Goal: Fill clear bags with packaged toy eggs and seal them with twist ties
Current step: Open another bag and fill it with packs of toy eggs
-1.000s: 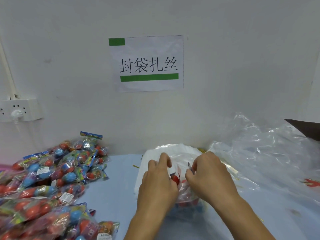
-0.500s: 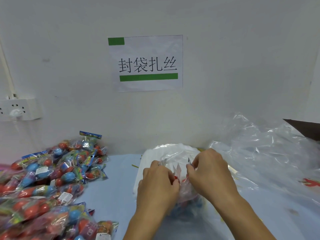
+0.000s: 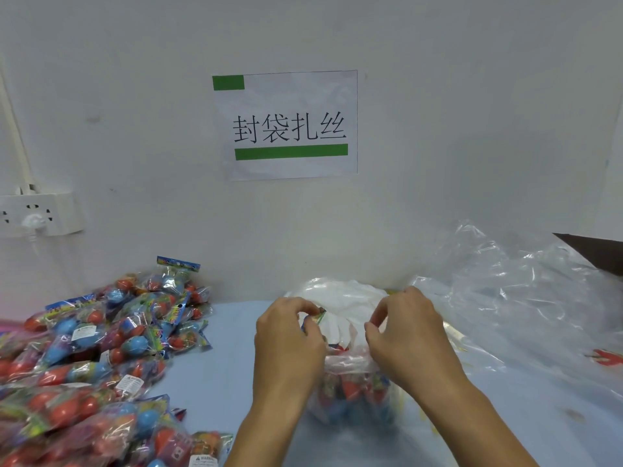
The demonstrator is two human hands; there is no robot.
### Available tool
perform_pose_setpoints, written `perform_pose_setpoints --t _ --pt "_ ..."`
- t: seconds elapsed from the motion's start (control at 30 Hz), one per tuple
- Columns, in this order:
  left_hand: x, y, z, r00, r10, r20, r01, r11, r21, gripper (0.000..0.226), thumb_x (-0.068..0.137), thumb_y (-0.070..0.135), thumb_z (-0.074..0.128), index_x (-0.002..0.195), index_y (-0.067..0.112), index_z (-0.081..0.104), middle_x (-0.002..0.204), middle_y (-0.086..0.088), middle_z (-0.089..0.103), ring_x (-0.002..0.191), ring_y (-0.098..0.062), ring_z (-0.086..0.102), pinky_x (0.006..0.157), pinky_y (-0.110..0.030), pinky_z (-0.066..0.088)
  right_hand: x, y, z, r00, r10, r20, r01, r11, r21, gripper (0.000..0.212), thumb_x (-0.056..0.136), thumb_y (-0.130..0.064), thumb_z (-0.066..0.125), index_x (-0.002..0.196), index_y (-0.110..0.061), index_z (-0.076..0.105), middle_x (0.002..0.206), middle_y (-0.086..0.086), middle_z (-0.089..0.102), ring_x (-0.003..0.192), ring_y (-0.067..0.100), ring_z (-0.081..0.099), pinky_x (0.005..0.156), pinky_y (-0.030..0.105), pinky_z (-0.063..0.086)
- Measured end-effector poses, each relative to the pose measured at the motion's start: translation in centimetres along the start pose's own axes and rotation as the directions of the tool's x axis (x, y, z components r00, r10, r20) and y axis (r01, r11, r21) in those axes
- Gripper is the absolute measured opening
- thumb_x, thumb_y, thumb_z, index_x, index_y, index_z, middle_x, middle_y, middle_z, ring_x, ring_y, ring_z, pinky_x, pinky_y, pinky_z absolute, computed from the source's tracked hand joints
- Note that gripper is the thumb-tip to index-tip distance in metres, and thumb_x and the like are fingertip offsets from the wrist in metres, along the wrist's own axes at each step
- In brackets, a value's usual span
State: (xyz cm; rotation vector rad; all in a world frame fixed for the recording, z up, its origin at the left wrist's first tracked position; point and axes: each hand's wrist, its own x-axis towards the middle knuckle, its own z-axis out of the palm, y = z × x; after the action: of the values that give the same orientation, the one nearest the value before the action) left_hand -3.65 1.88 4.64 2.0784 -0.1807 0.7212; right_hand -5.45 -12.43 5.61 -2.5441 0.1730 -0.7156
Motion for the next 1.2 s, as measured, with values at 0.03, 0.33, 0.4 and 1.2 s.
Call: perform_pose_setpoints --t 0.03,0.33,0.4,1.2 --pt "0.1 0.0 -0.2 1.0 -0.003 -0.017 0.003 1.0 -0.007 0.03 0.088 -0.001 0.054 0.089 0.022 0.073 0.094 0.011 0.067 0.097 -0.009 0.061 0.08 -0.014 0.041 -0.1 -0.2 -0.1 0.999 -0.05 0.003 0.05 0.997 0.054 0.007 0.091 -0.022 0.065 0.089 -0.025 0.071 0.108 -0.004 0.045 0.101 0.016 0.056 0.08 0.023 0.042" --pt "0.4 -0.4 -1.0 1.0 0.022 -0.002 -0.022 0.997 0.079 0.032 0.086 -0.007 0.051 0.093 0.013 0.076 0.101 0.002 0.068 0.088 -0.007 0.057 0.068 0.003 0.036 -0.8 -0.6 0.7 0.925 -0.264 0.274 0.265 0.964 0.033 0.035 0.086 -0.016 0.056 0.103 -0.038 0.076 0.156 -0.007 0.022 0.14 0.013 0.024 0.096 0.026 0.041" --pt "0.2 -0.6 -0.9 0.999 0.029 0.03 -0.034 0.983 0.182 0.026 0.089 0.003 0.052 0.097 0.016 0.072 0.107 0.004 0.064 0.098 -0.011 0.054 0.074 -0.008 0.038 -0.7 -0.5 0.6 0.939 -0.216 0.269 0.235 0.971 -0.041 0.032 0.086 -0.015 0.053 0.099 -0.032 0.077 0.152 -0.002 0.029 0.138 0.018 0.029 0.09 0.026 0.042" --pt "-0.4 0.4 -1.5 0.991 -0.013 0.136 -0.032 0.944 0.328 0.025 0.088 -0.001 0.049 0.097 0.019 0.06 0.104 0.003 0.052 0.09 -0.015 0.047 0.072 -0.025 0.043 -1.1 -0.9 0.4 0.953 -0.172 0.248 0.206 0.972 -0.116 0.034 0.083 -0.006 0.045 0.112 -0.019 0.056 0.126 -0.003 0.046 0.113 0.025 0.049 0.085 0.036 0.048"
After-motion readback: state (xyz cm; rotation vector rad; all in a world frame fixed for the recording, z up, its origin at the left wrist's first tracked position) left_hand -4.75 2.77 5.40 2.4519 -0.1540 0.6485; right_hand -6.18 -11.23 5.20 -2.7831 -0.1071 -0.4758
